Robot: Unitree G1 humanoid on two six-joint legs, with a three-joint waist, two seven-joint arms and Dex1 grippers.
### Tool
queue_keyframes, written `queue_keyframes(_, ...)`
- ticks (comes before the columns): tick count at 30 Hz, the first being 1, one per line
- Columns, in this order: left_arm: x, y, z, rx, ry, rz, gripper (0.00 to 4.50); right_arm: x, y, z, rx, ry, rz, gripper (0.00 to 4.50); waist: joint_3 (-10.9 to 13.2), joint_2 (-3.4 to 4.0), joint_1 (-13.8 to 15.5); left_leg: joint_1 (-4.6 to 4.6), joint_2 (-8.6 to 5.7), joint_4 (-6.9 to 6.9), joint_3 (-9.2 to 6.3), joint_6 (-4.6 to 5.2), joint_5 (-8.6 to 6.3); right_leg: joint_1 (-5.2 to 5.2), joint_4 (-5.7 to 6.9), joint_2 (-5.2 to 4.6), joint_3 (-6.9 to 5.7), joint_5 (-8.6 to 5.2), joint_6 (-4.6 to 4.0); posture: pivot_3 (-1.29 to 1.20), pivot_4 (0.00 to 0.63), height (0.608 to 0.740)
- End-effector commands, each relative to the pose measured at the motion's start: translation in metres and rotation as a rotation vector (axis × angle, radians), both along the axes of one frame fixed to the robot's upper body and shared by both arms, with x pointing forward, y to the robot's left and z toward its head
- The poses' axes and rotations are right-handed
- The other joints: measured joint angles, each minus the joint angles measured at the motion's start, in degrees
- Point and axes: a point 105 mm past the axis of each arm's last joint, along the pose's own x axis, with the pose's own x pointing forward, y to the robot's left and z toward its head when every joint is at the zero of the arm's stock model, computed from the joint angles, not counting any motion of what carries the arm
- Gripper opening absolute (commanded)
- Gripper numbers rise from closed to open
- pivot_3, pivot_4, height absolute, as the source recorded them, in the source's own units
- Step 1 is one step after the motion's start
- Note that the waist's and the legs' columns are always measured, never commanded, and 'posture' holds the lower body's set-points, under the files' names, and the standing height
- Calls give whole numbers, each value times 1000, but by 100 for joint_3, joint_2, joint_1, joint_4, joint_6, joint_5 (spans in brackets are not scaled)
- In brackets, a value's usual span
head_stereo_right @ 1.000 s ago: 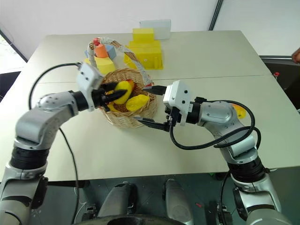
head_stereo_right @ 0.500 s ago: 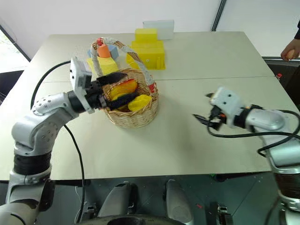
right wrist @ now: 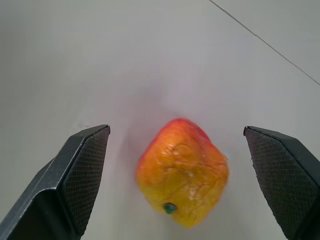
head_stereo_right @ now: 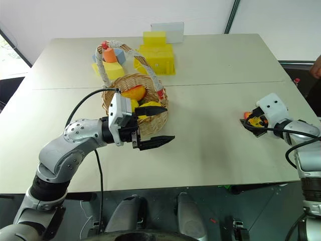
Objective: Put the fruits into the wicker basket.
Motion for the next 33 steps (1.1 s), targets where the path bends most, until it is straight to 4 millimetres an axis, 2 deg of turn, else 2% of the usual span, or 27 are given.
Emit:
queue_keyframes(1,-3,0,6,-12,-35,-13,4468,4,-8,5,-2,-41,-34,4500,0,1,0,0,0,0,1,0,0,0,0,0,0,0,0,0,150,740)
queue_keyframes(6,-2,0,5,-8,-37,-16,4468,6,-12,-4,20,-27,-67,4500,-2,6,-10,1,0,0,1,0,0,0,1,2,0,0,0,0,150,740)
queue_keyframes(9,-2,0,4,-7,-38,-12,4500,7,-11,-4,20,-39,-61,3594,-2,8,-6,1,0,0,1,0,0,0,1,0,0,0,0,0,150,740)
queue_keyframes(12,-1,2,4,-11,-39,1,4500,6,-10,-2,-31,-50,-43,2269,-2,8,-6,1,0,0,1,0,0,0,0,0,0,0,0,0,150,740)
queue_keyframes(16,4,15,3,-28,-18,65,4500,4,6,15,-117,-101,63,2269,-3,15,-15,1,0,0,1,0,0,0,1,1,1,0,0,0,150,740)
queue_keyframes(17,4,20,4,-40,-12,82,4500,2,16,23,-134,-126,123,2269,-2,18,-17,1,1,0,1,0,0,-1,1,1,1,0,1,0,150,740)
queue_keyframes(20,10,49,11,-85,13,178,4500,-17,71,50,-104,-185,423,2269,3,28,-25,1,4,0,0,0,0,-3,2,3,1,0,1,0,150,740)
queue_keyframes(22,13,74,14,-92,18,250,4500,-38,110,65,-21,-184,610,2269,3,30,-38,1,9,-1,-5,0,0,-3,3,9,-1,0,1,0,150,740)
queue_keyframes(23,15,92,14,-78,17,301,4500,-50,135,75,58,-182,723,2269,3,30,-39,2,14,-1,-7,0,0,-3,4,13,-2,0,1,0,150,740)
queue_keyframes(24,15,104,14,-67,16,333,4500,-60,151,80,107,-175,794,2269,4,30,-45,4,17,-1,-9,0,0,-1,4,14,-3,0,1,0,150,740)
queue_keyframes(26,16,122,12,-30,16,386,4500,-74,180,88,189,-165,916,2269,5,28,-17,6,32,-1,-11,0,0,1,4,12,-7,-1,1,0,150,740)
queue_keyframes(27,15,133,9,5,13,415,4500,-79,203,89,229,-172,998,2269,4,26,-15,5,30,-1,-11,0,0,2,2,10,-10,-1,0,0,150,740)
queue_keyframes(28,14,141,6,34,12,438,4500,-81,222,90,266,-177,1055,2269,2,21,-14,6,27,-1,-11,0,0,2,2,5,-11,-1,0,0,150,740)
queue_keyframes(30,13,151,2,59,22,473,4500,-71,252,92,296,-219,1085,2269,1,17,-43,8,26,-1,-9,0,0,4,-1,4,-10,-2,-2,0,150,740)
queue_keyframes(33,12,156,-2,66,27,492,4500,-54,278,90,306,-232,1070,2269,3,19,10,-3,18,-1,-15,-1,0,-6,2,-5,-15,-2,-4,0,150,740)
